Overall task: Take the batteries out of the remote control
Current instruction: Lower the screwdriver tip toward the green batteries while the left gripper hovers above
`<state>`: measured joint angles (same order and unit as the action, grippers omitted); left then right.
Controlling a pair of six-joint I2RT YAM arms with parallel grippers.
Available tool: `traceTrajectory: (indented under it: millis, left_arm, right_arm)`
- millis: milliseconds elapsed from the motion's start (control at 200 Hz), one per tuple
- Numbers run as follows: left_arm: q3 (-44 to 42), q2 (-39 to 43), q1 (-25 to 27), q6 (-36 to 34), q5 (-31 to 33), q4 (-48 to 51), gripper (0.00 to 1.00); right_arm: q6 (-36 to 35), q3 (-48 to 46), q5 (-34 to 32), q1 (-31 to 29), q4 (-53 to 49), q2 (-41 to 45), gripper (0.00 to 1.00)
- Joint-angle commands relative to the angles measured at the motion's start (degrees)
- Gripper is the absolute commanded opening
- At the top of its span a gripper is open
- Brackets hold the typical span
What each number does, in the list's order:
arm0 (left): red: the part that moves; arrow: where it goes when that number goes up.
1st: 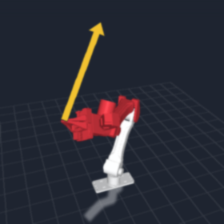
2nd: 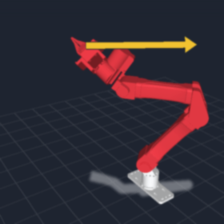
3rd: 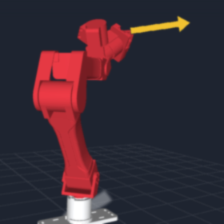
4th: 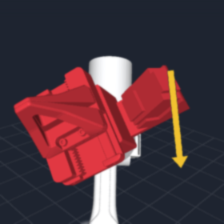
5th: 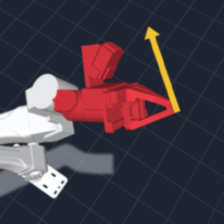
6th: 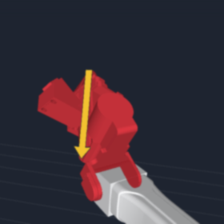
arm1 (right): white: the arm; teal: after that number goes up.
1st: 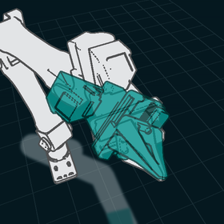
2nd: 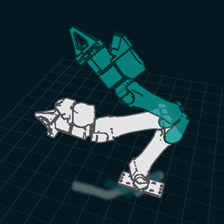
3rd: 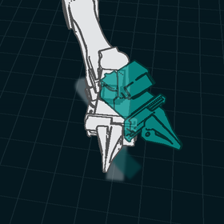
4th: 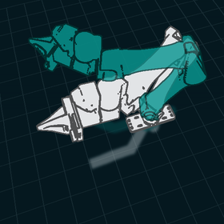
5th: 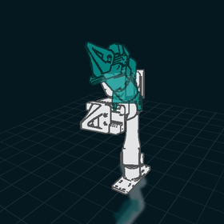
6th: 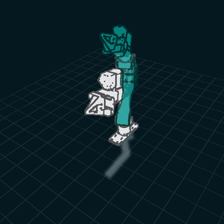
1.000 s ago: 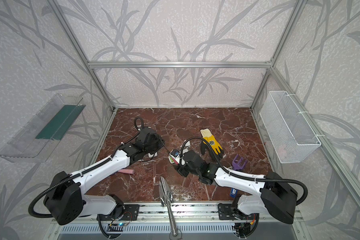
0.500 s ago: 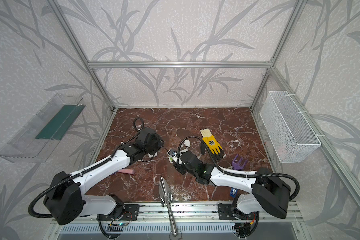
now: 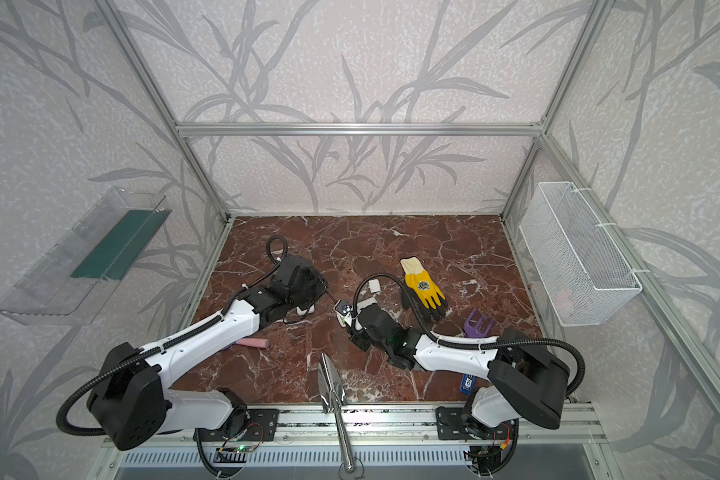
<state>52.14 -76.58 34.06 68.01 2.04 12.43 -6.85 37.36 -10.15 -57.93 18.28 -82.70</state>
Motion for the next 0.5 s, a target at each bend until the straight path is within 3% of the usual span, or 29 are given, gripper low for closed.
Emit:
traceTrajectory:
  millis: [0,190,495]
  left_arm:
    - [-0.13,1.51,-0.06,0.81,1.11,-0.46,0.00]
    - [-2.02,2.26,-0.33,1.08,0.18,-3.57,0.00]
    - [-4.15,3.52,-0.89,0.42,-0.78,-6.10,0.00]
  right_arm:
    - [0.96,-0.36,-1.10,-0.34,3.05,-0.27,0.27]
    - [0.16,-0.04,-0.67,-0.34,3.03,0.07,0.06]
    - [-0.45,0.09,1.47,-0.34,0.91,1.91,0.00]
